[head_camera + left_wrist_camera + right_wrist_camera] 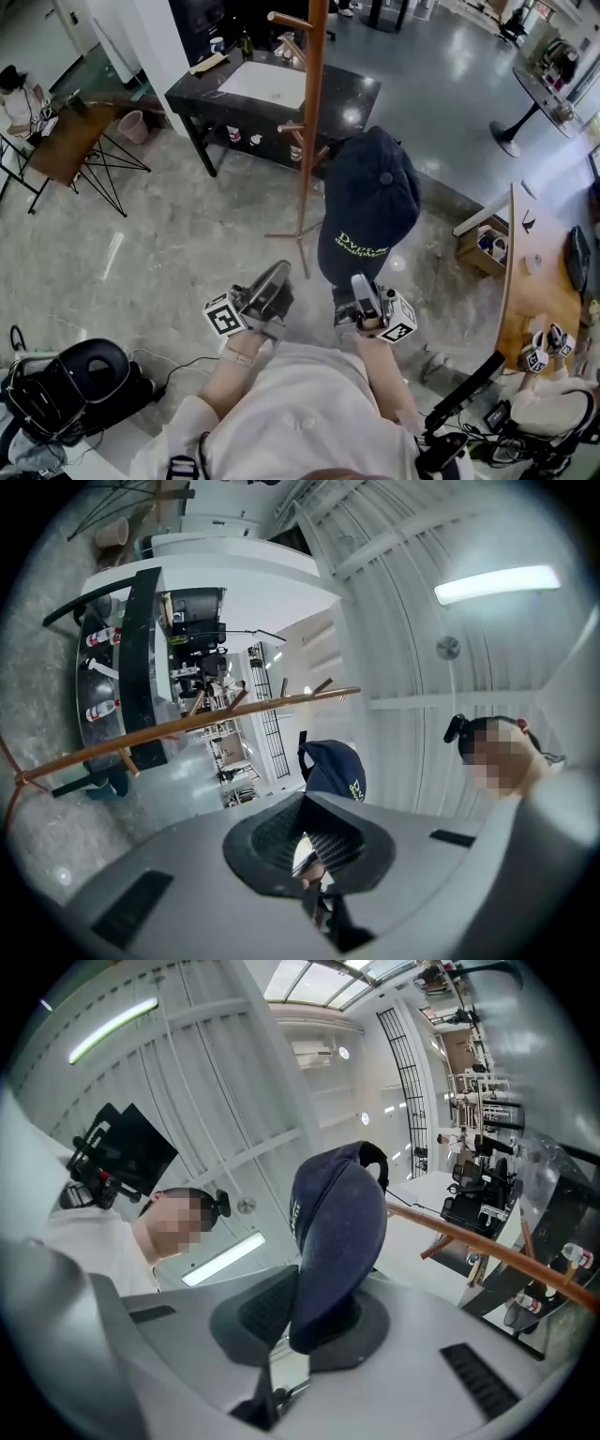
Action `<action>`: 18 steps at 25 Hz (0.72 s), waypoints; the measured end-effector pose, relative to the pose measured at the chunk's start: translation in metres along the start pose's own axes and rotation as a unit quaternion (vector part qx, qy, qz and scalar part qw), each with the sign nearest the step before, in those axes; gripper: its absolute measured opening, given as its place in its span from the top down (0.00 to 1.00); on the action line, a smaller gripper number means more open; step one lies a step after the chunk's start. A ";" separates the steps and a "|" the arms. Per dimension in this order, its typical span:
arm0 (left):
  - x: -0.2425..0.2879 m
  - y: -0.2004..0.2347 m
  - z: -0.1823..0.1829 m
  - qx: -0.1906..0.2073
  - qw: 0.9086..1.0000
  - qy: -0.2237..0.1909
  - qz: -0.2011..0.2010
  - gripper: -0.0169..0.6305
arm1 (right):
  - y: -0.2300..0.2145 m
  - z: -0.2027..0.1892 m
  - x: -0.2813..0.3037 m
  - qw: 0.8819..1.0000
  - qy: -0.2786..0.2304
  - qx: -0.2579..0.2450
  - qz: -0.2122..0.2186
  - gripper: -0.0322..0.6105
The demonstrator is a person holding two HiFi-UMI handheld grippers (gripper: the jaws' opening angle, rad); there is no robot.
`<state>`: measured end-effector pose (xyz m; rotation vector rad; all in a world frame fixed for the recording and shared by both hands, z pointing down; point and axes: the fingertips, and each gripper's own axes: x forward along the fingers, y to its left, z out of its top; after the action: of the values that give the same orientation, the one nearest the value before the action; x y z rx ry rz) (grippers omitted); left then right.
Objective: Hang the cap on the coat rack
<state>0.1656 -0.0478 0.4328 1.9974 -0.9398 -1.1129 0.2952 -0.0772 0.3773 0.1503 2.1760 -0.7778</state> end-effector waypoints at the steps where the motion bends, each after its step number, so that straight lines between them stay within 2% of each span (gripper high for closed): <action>1: -0.005 0.005 0.015 0.000 1.000 -0.002 -0.002 0.96 | -0.006 -0.011 0.013 1.000 0.006 -0.002 0.001 0.89; 7: -0.030 0.044 0.099 0.005 1.000 0.002 -0.002 0.96 | -0.045 -0.078 0.084 0.999 0.036 -0.006 0.008 0.89; 11: -0.048 0.068 0.150 -0.005 1.000 0.004 -0.002 0.96 | -0.072 -0.121 0.126 0.999 0.044 0.002 0.008 0.89; 18: -0.074 0.096 0.221 -0.012 1.000 0.023 0.002 0.96 | -0.112 -0.184 0.191 0.999 0.048 0.014 -0.002 0.89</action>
<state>-0.0839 -0.0809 0.4471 1.9929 -0.9016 -1.0666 0.0073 -0.0881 0.3820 0.2005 2.2572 -0.8186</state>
